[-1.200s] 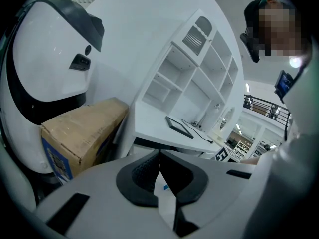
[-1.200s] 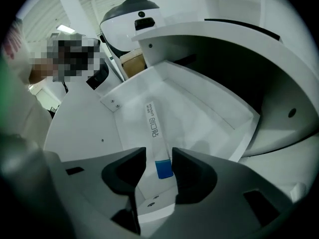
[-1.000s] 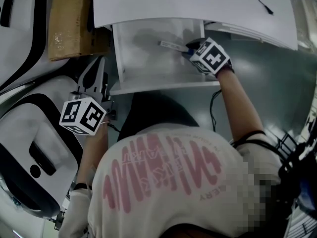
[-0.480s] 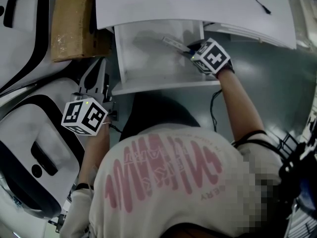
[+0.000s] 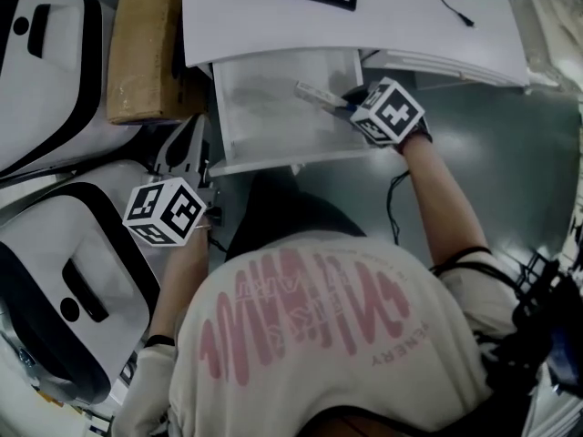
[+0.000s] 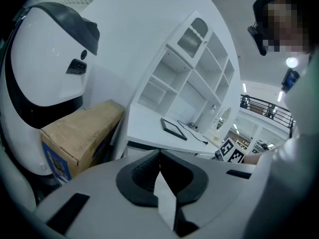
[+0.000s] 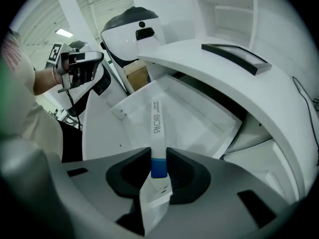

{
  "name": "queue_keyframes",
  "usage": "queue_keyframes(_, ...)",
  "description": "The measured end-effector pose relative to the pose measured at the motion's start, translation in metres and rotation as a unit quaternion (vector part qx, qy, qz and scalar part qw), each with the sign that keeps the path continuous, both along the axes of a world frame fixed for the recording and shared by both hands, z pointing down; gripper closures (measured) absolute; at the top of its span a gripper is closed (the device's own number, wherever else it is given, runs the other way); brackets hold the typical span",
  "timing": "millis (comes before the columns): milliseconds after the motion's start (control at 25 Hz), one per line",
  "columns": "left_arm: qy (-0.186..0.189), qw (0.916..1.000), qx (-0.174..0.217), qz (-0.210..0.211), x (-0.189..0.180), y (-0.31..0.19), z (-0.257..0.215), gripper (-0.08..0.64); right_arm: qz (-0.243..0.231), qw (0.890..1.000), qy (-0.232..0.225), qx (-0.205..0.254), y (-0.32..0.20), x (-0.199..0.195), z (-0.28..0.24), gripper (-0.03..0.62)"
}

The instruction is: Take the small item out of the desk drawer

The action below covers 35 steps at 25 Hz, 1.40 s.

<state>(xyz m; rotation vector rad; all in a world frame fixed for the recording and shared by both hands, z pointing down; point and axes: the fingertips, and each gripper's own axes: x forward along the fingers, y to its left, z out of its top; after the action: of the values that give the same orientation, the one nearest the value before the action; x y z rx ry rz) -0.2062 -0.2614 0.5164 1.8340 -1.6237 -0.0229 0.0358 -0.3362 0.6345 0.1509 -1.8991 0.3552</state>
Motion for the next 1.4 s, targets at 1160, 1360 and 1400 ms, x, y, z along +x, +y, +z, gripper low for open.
queue_keyframes(1160, -0.031, 0.9875, 0.150, 0.036, 0.078, 0.076, -0.170, 0.531, 0.168, 0.931, -0.260, 0.192, 0.080, 0.010, -0.254, 0.489)
queue_keyframes(1360, -0.034, 0.9861, 0.155, 0.050, 0.082, 0.091, -0.184, 0.531, 0.206, 0.901, -0.317, 0.211, 0.093, 0.018, -0.295, 0.489)
queue_keyframes(1400, -0.033, 0.9859, 0.157, 0.049, 0.080, 0.093, -0.187, 0.531, 0.210, 0.896, -0.327, 0.214, 0.095, 0.019, -0.302, 0.489)
